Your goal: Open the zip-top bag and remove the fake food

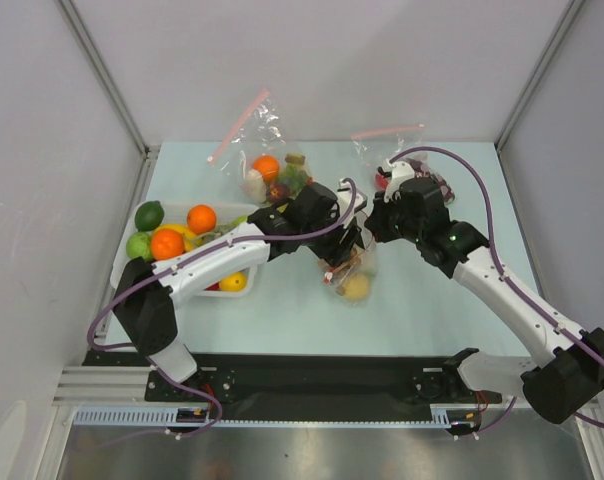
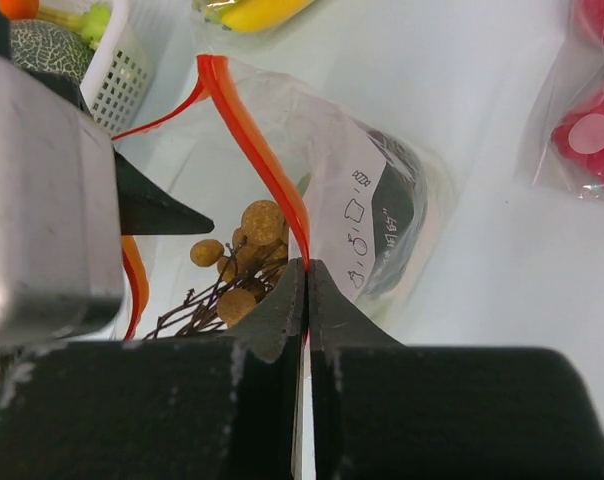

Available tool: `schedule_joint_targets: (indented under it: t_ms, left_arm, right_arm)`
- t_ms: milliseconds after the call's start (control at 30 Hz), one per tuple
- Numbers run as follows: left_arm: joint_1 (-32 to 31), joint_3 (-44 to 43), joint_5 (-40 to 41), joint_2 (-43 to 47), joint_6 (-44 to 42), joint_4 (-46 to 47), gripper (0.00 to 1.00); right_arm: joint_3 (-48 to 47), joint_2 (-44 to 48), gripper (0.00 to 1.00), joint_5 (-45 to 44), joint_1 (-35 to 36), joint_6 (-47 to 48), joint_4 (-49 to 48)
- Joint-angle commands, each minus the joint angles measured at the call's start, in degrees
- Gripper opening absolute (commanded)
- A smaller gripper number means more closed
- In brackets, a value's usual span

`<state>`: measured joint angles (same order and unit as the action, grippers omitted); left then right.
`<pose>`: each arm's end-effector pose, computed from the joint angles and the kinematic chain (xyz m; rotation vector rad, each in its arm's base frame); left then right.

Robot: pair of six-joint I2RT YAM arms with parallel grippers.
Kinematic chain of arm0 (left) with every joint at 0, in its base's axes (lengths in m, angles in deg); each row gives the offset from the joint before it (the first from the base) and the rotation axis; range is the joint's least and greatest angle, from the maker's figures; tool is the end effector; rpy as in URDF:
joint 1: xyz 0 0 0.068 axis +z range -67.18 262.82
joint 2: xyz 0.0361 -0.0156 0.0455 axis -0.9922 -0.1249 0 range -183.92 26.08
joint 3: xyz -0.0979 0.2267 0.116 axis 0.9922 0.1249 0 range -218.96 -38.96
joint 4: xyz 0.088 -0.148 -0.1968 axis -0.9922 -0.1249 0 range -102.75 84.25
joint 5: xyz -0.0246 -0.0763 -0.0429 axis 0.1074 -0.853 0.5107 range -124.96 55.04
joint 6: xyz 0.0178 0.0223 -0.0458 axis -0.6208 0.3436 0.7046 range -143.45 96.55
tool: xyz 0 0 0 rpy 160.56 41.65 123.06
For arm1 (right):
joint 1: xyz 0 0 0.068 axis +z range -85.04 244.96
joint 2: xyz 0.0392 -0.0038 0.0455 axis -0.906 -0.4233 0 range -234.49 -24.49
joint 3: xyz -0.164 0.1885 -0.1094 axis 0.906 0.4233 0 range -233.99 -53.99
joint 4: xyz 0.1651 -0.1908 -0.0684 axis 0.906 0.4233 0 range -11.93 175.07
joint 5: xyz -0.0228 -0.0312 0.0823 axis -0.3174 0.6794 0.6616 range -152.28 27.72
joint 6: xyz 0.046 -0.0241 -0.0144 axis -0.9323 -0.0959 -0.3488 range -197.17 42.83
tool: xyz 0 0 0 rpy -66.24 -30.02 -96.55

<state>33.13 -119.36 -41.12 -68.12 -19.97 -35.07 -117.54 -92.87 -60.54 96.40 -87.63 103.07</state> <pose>0.2373 -0.2858 0.3019 0.9902 2.1787 -0.5794 0.2272 0.1403 0.3435 -0.4056 2.0874 0.4706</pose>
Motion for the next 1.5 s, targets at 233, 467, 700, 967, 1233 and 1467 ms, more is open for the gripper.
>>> schedule_joint_targets:
  t_ms: [233,467,700,967,1233,1467]
  left_arm:
    - [-0.8,-3.9,-5.7,-0.1,-2.1,-11.6,0.68]
    - [-2.1,-3.4,-13.2,-3.5,-2.7,-15.2,0.65]
    - [-2.9,0.5,-14.7,-3.5,-1.9,-13.7,0.27]
    - [-2.6,5.4,-11.7,0.1,2.6,-6.4,0.00]
    - [3.0,9.8,-11.5,5.7,7.5,1.1,0.00]
    - [6.2,12.7,-13.4,6.8,7.9,3.7,0.00]
  right_arm:
    - [1.1,0.8,0.00,-0.7,0.5,-0.1,-2.1]
    - [1.8,1.6,0.00,-0.9,0.7,-0.3,-2.4]
    - [2.4,2.0,0.00,-1.3,1.1,-0.3,-2.6]
    - [3.1,3.0,0.23,-1.7,0.9,-0.1,-1.6]
    - [11.6,11.0,0.67,5.5,-9.6,-2.4,-3.8]
    - [22.0,9.9,0.76,16.1,-13.3,-4.0,-12.0]
